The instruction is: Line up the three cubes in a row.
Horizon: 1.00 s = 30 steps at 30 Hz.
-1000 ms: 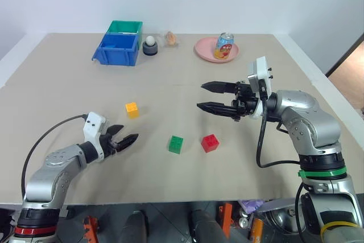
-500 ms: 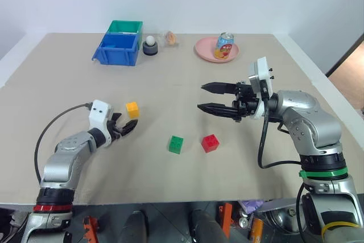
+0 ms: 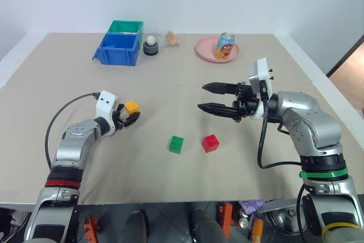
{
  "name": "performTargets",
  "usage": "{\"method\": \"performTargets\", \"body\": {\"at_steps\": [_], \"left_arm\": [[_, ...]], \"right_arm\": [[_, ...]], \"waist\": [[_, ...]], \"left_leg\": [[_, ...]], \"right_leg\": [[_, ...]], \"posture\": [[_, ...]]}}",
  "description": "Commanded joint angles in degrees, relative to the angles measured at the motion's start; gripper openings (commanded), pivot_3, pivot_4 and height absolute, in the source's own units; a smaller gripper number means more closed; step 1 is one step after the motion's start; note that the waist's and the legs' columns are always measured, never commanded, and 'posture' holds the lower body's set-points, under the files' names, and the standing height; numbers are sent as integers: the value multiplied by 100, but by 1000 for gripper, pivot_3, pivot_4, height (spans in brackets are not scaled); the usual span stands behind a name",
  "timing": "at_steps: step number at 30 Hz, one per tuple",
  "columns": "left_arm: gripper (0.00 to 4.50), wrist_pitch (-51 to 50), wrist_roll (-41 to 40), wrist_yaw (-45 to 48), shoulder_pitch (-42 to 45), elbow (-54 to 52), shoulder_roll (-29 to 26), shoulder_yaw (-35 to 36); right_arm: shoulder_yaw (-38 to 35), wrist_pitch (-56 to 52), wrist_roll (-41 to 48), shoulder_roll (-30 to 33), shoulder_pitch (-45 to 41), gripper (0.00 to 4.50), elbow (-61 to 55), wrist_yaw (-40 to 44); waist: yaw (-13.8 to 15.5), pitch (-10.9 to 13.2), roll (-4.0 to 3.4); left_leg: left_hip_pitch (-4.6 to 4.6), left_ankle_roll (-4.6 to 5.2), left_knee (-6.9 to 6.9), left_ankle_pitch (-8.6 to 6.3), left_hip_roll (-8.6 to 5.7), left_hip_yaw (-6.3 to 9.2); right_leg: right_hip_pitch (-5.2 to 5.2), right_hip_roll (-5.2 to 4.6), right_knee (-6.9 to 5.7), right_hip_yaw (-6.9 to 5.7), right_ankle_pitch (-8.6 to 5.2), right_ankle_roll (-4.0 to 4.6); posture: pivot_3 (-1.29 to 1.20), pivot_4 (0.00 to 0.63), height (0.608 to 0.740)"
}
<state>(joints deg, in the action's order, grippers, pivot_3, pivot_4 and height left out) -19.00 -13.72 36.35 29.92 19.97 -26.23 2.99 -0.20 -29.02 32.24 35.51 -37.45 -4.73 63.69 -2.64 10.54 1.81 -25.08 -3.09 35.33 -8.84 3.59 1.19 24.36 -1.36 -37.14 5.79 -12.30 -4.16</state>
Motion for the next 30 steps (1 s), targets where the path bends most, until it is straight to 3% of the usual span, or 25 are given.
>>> {"method": "performTargets", "body": {"at_steps": [1,5,6,12,23,30], "left_arm": [[2719,168,58,161,35,124,-28,-17],[1421,204,31,262,-26,78,-48,10],[1328,206,35,278,-37,71,-56,11],[1328,611,181,674,-100,-70,-286,-113],[1328,2623,-579,3988,-715,-292,-1264,-176],[1328,2300,-943,4626,-412,-186,-1082,-263]], "right_arm": [[-171,73,51,91,-18,3189,-193,-6],[-172,88,49,110,-18,3189,-164,0],[-165,94,45,110,-16,3189,-159,2],[-92,165,-9,59,-73,3189,-76,14],[-108,123,7,198,-78,3189,-41,221],[-123,90,9,228,-46,3189,-96,236]], "waist": [[0,0,0],[2,0,0],[2,0,0],[-4,0,0],[-8,1,-2],[3,1,-2]], "left_leg": [[0,0,0,0,0,-1],[-2,0,0,0,-1,0],[-2,-1,-1,0,-1,0],[-2,0,-2,0,-1,0],[-3,-1,-16,-1,2,-4],[-5,0,-14,-1,1,-5]], "right_leg": [[0,0,0,1,0,0],[-1,-1,0,1,-3,-4],[-1,-1,0,1,-5,-5],[0,-1,0,1,-5,-5],[14,-2,0,1,-11,9],[13,-3,0,1,-12,8]], "posture": [[0,150,740],[0,150,740],[0,150,740],[0,150,740],[0,150,740],[0,150,740]]}}
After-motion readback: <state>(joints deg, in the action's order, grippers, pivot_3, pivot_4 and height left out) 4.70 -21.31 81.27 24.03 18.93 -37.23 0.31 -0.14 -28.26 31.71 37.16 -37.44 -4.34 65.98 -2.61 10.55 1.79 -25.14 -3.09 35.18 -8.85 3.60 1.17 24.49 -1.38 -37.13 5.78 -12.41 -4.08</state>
